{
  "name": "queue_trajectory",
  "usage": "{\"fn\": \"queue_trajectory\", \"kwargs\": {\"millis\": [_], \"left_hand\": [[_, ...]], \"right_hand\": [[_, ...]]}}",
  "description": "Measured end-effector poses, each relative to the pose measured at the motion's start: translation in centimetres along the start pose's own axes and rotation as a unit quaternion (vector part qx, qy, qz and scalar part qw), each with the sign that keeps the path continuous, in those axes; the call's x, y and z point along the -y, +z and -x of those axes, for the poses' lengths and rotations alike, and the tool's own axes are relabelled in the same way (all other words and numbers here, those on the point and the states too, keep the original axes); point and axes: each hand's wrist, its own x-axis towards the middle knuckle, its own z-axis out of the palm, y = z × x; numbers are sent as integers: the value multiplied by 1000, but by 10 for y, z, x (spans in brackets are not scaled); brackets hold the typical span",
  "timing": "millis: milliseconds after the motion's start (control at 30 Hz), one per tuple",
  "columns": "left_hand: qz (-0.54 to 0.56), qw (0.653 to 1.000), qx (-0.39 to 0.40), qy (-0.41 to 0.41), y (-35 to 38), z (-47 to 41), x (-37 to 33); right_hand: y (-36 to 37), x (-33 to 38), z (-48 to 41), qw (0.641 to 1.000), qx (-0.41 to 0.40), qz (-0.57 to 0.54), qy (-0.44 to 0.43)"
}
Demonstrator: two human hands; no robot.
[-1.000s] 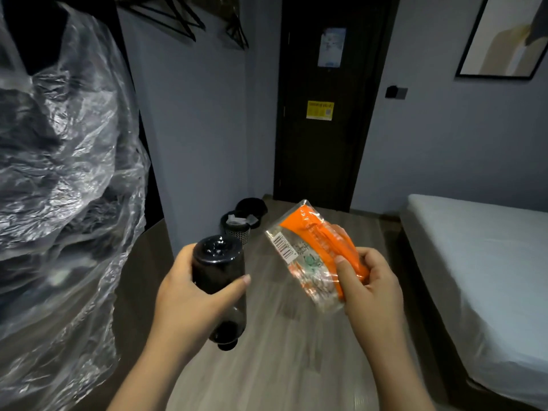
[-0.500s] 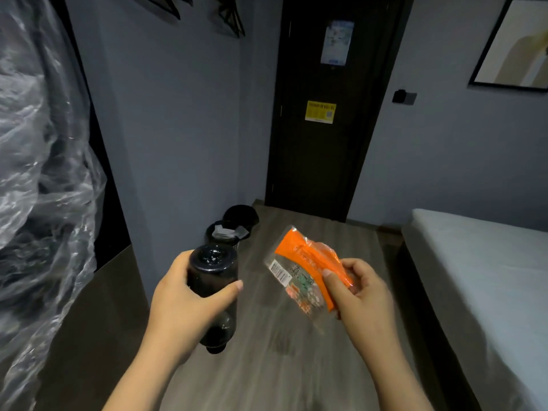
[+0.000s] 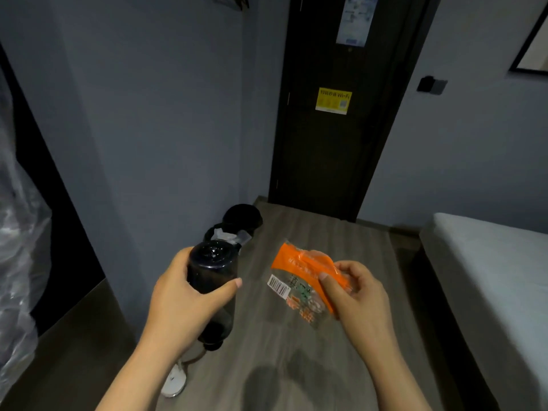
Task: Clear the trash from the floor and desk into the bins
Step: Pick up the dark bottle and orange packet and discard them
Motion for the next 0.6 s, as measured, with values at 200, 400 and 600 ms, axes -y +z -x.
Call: {"fn": "queue_trajectory", "kwargs": {"millis": [200,400,600], "left_hand": [[-10,1000,-16,4,46,-99,4],[-25,999,-28,5,93,-200,-4],[-29,999,-31,-2,127,-284,10]], "right_hand": [[38,-25,-108,1000,13,-19,-9],[60,-38,-222,997,45,-59,-3],[88,-56,-306,997,63,-42,14]]}}
